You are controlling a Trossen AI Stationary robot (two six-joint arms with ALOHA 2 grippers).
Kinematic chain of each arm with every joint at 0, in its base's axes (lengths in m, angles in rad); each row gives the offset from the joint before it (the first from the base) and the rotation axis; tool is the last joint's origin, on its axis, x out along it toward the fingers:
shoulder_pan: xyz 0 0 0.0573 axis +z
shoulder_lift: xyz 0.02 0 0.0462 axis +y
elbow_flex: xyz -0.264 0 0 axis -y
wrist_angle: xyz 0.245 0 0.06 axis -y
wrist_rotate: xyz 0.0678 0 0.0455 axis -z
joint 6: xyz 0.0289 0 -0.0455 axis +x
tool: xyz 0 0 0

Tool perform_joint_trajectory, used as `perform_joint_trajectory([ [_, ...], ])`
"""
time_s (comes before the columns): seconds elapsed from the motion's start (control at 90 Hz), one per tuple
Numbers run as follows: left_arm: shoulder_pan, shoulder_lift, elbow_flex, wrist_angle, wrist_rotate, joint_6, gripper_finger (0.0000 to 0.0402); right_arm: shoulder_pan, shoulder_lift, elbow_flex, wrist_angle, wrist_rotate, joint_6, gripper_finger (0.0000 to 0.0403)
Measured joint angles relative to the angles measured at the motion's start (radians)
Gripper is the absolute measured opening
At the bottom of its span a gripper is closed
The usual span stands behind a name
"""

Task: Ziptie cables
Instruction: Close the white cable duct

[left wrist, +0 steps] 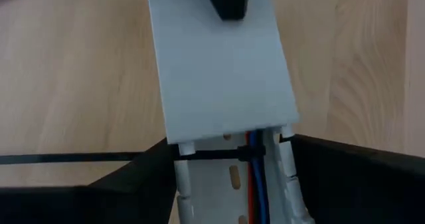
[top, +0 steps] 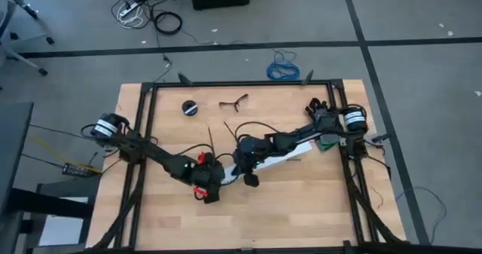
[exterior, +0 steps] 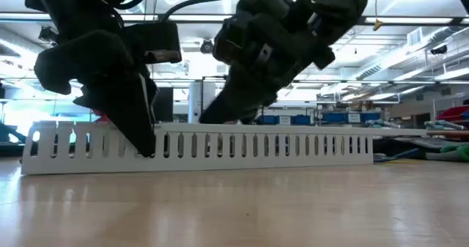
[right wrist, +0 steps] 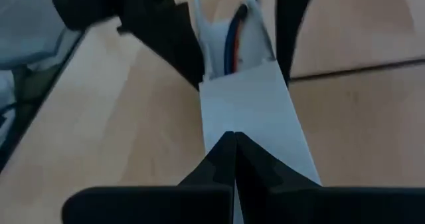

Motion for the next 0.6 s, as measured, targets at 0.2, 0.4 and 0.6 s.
perform_joint_trajectory([
  [0.2, 0.000, 0.000, 0.000, 0.000, -0.003, 0.001, 0.0243, 0.000, 0.003, -0.003, 0.037, -0.015, 0.014, 0.0000],
  [0.4, 0.000, 0.000, 0.000, 0.011, -0.004, 0.003, 0.0243, 0.004, 0.006, -0.004, 0.109, -0.024, 0.013, 0.0000],
  [0.6, 0.004, 0.001, 0.000, 0.012, -0.016, 0.016, 0.0258, 0.006, -0.062, -0.005, 0.040, -0.002, -0.008, 0.0000],
])
